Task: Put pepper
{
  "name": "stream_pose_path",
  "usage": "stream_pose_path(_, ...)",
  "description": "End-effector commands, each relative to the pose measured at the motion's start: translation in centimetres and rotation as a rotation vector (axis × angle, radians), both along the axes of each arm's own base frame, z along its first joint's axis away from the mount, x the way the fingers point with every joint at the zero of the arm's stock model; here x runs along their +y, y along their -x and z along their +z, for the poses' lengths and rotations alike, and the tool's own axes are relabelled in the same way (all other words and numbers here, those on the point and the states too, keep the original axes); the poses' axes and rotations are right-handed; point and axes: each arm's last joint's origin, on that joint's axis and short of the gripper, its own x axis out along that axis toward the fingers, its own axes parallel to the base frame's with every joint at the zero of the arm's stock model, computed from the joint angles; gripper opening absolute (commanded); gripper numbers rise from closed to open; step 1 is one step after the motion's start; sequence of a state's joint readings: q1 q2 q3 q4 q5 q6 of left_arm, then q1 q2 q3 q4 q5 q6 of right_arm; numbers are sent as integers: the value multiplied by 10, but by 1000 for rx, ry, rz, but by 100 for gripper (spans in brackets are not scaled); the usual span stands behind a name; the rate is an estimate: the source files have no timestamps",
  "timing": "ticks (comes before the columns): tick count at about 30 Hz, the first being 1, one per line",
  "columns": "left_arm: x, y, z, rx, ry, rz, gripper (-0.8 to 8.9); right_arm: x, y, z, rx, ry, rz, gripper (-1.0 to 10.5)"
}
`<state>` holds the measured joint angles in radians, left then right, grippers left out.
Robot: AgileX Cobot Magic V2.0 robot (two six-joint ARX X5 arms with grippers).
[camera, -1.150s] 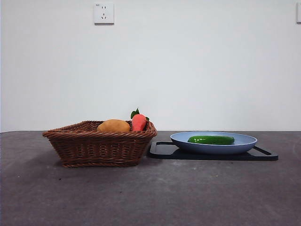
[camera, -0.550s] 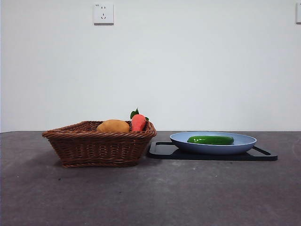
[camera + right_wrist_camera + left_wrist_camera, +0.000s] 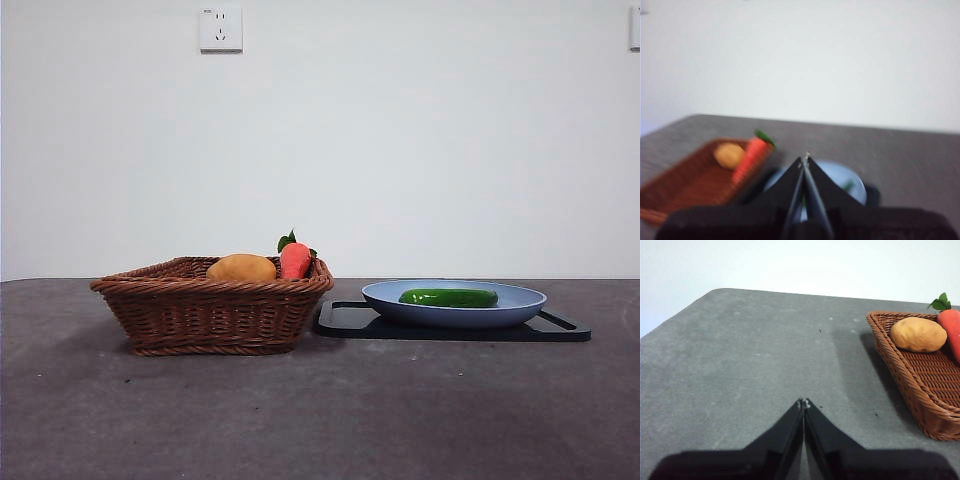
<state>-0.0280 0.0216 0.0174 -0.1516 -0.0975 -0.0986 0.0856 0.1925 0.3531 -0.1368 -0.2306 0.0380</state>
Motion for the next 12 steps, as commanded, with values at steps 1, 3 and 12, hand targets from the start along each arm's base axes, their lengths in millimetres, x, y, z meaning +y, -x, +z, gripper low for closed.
stream_pose_path(1,0,0,-2,-4,6,7,8,-1,-2,-24,40,-28,-39,11)
stream_pose_path(3,0,0,-2,-4,6,6,8,-1,-3,-41,61,-37,-54,11)
stream_pose_path(12,0,0,-2,-3,6,6,8,-1,-7,-88,103,-48,-55,11)
